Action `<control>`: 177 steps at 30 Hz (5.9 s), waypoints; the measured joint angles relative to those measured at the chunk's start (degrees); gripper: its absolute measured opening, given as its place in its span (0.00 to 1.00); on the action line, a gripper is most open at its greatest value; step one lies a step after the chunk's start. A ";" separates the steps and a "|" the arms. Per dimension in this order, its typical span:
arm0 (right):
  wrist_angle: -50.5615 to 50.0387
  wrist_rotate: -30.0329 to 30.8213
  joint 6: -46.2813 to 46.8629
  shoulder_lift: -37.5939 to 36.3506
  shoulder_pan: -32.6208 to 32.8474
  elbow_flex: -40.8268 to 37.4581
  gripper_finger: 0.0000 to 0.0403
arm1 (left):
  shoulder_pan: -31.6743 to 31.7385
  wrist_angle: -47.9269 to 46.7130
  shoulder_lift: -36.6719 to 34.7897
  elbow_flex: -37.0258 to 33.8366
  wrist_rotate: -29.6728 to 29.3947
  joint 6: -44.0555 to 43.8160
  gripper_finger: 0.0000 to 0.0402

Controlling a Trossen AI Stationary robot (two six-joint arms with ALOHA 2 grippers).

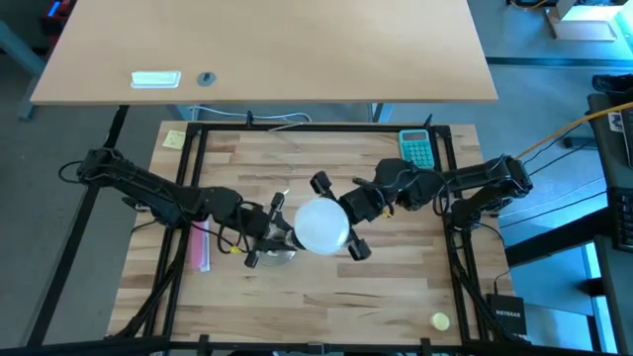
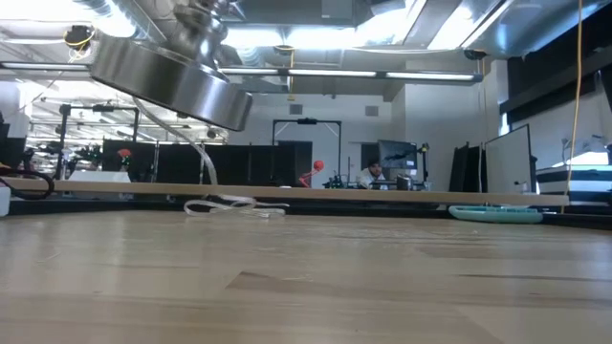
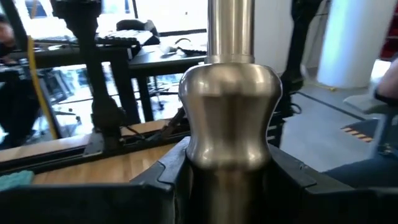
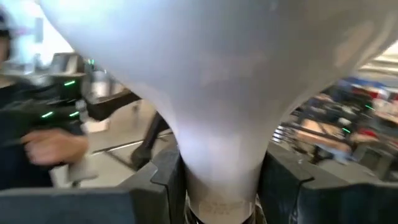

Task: Screw lightbulb
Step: Remove the white lightbulb from the silver lamp

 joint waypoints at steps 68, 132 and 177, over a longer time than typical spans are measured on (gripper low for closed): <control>1.87 -7.03 -3.52 -1.81 0.30 0.00 0.37 | -1.87 2.08 -2.33 0.00 1.66 -2.76 0.32; 6.21 13.03 -2.66 -1.68 -0.22 0.05 0.41 | -9.89 8.84 -1.09 0.04 -43.56 17.99 0.32; 0.90 46.92 1.31 -3.19 -0.21 -0.07 0.96 | -4.15 11.72 -2.68 0.07 -63.18 20.60 0.32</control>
